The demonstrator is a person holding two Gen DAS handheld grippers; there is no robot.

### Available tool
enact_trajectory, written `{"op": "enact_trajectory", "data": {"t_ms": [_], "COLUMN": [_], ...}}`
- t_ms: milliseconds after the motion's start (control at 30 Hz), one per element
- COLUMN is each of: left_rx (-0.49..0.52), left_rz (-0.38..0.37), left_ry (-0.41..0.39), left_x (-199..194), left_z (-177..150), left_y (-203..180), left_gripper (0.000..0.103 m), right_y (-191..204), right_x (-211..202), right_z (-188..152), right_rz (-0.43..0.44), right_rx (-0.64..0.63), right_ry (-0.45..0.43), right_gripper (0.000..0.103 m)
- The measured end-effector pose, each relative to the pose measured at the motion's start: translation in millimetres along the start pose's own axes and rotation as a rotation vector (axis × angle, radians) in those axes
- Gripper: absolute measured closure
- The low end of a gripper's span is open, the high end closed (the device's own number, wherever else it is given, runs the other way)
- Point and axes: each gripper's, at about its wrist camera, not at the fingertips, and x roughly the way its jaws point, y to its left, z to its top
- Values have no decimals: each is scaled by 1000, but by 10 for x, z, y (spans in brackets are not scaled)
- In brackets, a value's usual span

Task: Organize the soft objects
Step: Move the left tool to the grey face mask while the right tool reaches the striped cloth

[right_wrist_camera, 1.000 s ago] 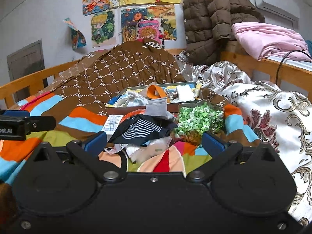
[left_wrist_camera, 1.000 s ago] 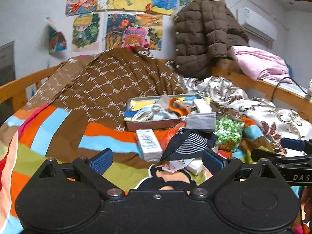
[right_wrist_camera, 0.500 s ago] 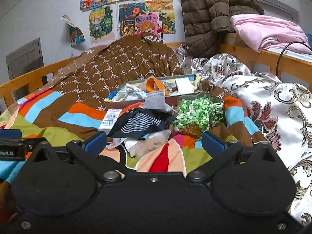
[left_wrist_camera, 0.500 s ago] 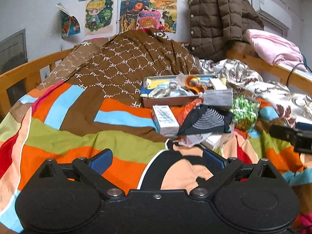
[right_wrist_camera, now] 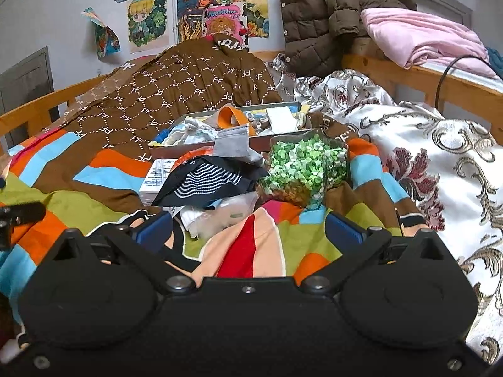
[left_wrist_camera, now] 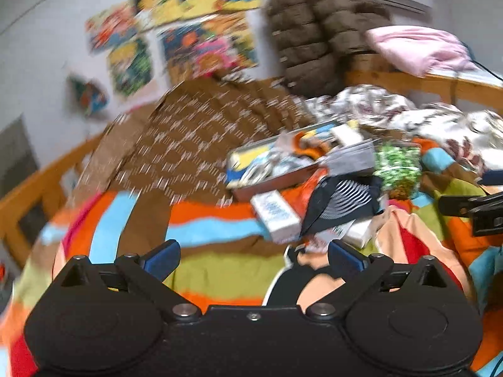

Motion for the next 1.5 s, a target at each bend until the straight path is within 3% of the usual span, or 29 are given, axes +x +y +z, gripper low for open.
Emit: {"op": "enact_trajectory", "data": {"t_ms": [133,367,567,733,900,1100,1300,1500], "left_rx": [135,348,434,440,393,314,174,135], "left_rz": [-74,-158,-185,-181,-188,-208,-307,-414], "left_ry": [-18,36,-37,-69,-66,-43,79,91], "left_x": [106,382,640,904,1182,1474,1827,2096], "left_z": [245,547,805,929,1069,1169,1189,1194], "left_y": [-87,-199,-261,-297,-275,-232,-220,-414], "left_gripper": [3,3,3,3,3,3,3,3], "right_y": [22,80,154,254,323,361,301,243], "right_x": [105,370,619,874,1198,1656,1875,1965], "right_z": [24,16,29,29,50,106,142,96], "right_rz": [-8,7,28,35,109,175,262,306], "right_rx": [-18,-56,-99,-171,-198,-195,-161,-132], "right_ry": [-45,-82,-125,-185,-195,-147,-113,-82], "right_gripper": [1,1,1,1,1,1,1,1]}}
